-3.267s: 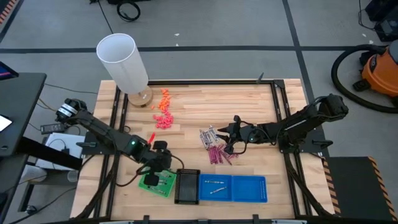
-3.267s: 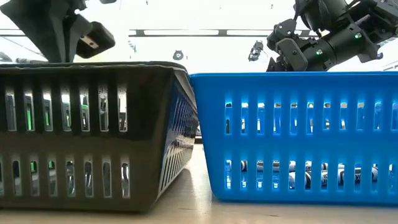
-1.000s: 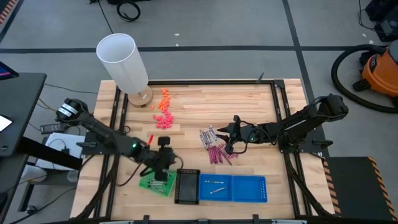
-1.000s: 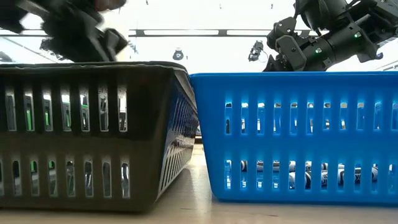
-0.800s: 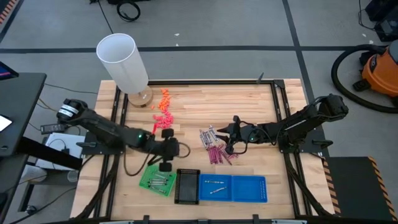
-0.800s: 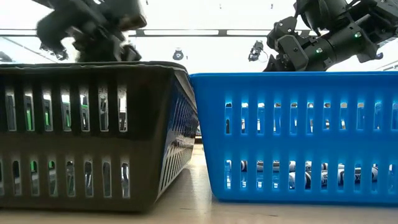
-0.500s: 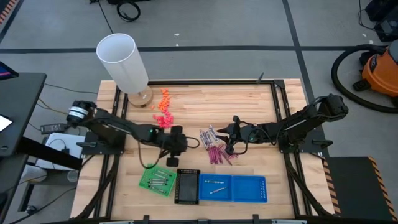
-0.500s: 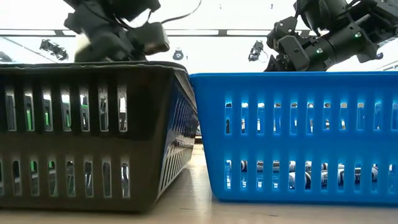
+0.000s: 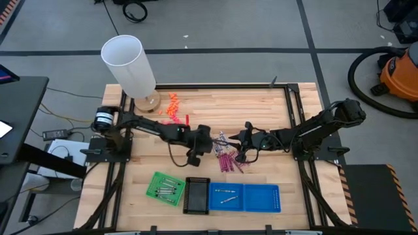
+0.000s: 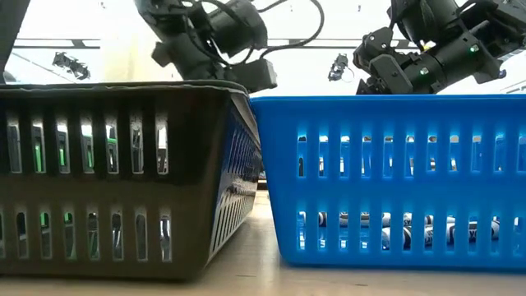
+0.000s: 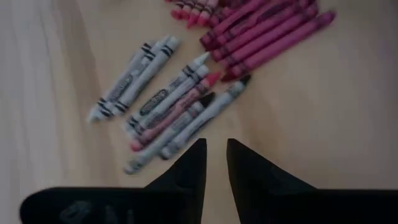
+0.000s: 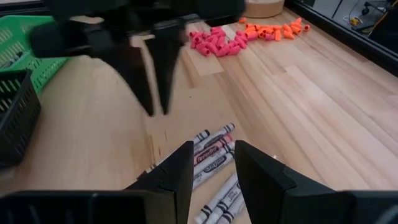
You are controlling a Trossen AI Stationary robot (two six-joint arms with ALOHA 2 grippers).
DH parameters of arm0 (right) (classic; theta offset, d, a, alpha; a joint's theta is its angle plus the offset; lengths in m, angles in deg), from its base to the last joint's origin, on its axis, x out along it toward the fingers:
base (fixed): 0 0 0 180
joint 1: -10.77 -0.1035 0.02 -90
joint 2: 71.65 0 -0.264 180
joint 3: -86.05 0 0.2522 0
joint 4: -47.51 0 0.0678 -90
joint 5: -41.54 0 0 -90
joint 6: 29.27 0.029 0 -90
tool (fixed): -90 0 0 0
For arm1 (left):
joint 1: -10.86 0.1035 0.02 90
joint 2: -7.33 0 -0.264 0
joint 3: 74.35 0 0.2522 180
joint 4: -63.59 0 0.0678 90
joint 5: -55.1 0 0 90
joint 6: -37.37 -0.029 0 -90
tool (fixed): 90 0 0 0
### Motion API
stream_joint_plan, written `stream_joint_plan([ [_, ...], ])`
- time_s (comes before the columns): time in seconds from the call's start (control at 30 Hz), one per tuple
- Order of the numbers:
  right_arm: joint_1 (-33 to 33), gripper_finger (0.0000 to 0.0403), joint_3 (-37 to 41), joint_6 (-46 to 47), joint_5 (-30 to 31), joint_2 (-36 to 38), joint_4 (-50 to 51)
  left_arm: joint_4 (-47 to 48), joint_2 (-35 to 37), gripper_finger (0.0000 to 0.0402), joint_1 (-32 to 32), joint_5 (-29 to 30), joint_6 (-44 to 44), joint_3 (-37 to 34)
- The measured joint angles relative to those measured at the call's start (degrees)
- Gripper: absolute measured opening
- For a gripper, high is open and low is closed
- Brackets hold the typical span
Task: Sort crayons
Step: Put the black crayon into the green bin
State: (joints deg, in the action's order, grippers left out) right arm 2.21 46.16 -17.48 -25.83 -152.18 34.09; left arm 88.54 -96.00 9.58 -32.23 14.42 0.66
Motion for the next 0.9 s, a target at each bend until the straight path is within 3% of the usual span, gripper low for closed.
stream_joint_plan([
  [0.1,0.0,0.0127,0.0,0.2,0.0,0.0,0.3,-2.7,-1.9,0.0071,1.3,-0.3,-7.1,0.0],
  [0.2,-0.1,0.0127,0.0,0.4,-0.1,0.0,0.6,-3.7,-3.1,0.0071,2.9,-5.1,-10.6,-0.1],
  [0.27,-0.4,0.0127,0.0,0.5,-0.1,0.0,0.9,-4.1,-3.6,0.0071,3.9,-9.4,-11.6,-0.1],
  [0.43,-0.9,0.0127,0.0,0.5,0.0,0.0,1.0,-6.7,-4.0,0.0071,5.5,-11.4,-11.5,-0.1],
  [0.57,-0.9,0.0127,0.0,0.5,0.1,0.0,1.1,-11.3,-4.9,0.0071,6.6,-17.6,-12.2,-0.1],
  [0.9,-1.1,0.0127,0.0,0.7,0.0,0.0,1.2,-16.6,-9.3,0.0071,7.0,-18.0,-12.7,-0.1],
])
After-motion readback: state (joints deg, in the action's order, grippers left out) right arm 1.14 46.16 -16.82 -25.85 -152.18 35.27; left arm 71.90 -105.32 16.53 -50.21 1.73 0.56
